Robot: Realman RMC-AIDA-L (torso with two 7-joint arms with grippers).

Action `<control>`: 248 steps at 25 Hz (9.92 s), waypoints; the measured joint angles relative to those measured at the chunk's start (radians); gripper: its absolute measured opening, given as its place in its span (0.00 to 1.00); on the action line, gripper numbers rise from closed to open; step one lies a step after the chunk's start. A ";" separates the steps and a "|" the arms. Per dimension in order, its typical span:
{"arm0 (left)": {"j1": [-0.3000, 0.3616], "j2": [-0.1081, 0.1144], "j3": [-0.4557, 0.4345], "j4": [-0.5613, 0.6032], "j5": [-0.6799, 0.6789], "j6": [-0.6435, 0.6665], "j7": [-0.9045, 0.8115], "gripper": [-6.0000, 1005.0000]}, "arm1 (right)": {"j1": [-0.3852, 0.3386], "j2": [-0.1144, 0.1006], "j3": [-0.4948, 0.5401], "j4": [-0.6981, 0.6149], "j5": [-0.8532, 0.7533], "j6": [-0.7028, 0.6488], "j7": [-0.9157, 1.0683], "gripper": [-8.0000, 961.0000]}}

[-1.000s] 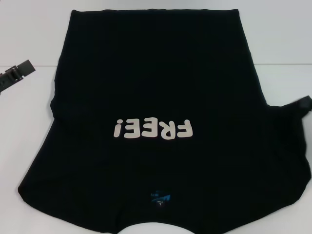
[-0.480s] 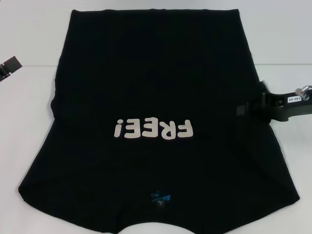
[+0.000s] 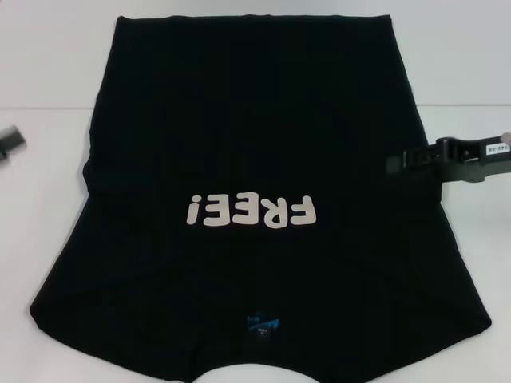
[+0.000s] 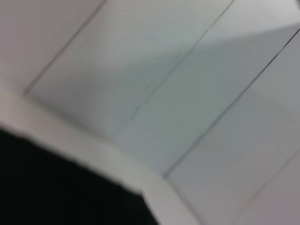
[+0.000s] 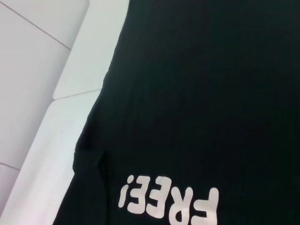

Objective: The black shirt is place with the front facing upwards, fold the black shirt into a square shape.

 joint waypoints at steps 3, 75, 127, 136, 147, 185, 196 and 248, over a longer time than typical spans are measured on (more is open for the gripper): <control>0.017 0.040 0.045 0.015 0.138 0.028 -0.176 0.95 | 0.000 -0.002 0.003 -0.027 0.002 -0.015 0.037 0.49; 0.006 -0.014 0.124 0.043 0.488 -0.160 -0.283 0.82 | -0.024 -0.012 0.008 -0.032 0.001 -0.020 0.076 0.91; -0.023 0.018 0.116 -0.033 0.391 -0.046 -0.234 0.02 | -0.064 -0.033 0.026 -0.030 -0.067 -0.137 -0.088 0.90; -0.056 0.021 0.111 -0.049 0.386 -0.087 -0.246 0.01 | -0.116 -0.051 0.034 -0.110 -0.291 -0.287 0.013 0.90; -0.071 0.018 0.112 -0.051 0.390 -0.119 -0.246 0.01 | -0.137 -0.022 0.026 -0.105 -0.332 -0.251 0.013 0.90; -0.071 0.014 0.111 -0.052 0.385 -0.122 -0.249 0.01 | -0.104 0.062 -0.016 -0.103 -0.372 -0.183 -0.020 0.89; -0.079 0.014 0.112 -0.052 0.384 -0.122 -0.250 0.01 | -0.069 0.077 -0.017 -0.066 -0.370 -0.175 -0.042 0.88; 0.033 0.005 0.151 0.104 0.490 0.274 -0.227 0.01 | -0.193 0.011 0.090 -0.085 -0.320 -0.408 -0.210 0.08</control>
